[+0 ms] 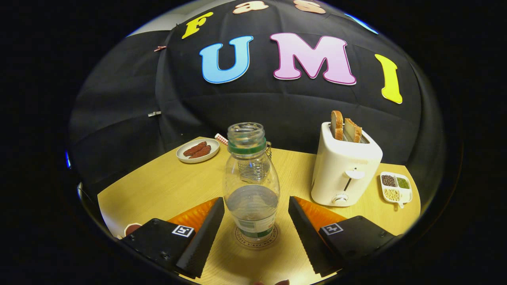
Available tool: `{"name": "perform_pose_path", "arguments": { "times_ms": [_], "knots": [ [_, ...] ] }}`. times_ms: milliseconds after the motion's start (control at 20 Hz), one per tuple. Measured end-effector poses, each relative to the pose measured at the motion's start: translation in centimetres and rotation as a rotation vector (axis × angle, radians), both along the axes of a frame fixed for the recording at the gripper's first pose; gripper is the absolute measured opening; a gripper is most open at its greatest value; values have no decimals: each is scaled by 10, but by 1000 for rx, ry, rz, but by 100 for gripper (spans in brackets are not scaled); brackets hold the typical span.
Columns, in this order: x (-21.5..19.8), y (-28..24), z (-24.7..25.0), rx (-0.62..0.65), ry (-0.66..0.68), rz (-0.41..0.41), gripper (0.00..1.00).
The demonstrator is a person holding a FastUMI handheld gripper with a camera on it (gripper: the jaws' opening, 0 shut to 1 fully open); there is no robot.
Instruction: Take the bottle from table, then pour the juice into the cup, finally place the bottle on the coaster
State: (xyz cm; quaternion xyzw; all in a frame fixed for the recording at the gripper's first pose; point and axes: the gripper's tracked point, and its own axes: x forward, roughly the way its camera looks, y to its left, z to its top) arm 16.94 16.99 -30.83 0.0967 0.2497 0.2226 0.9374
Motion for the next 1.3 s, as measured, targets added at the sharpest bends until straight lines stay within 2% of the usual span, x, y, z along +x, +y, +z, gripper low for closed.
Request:
{"name": "perform_pose_path", "arguments": {
  "times_ms": [300, 450, 850, 1300],
  "knots": [
    [-37, -31, 54, 8, -61, -7, 100],
    [-54, -55, 92, -29, -109, -21, 100],
    [-91, -129, 202, -42, -231, -168, 97],
    [-135, -211, 271, -113, -337, -304, 98]
  ]
}}
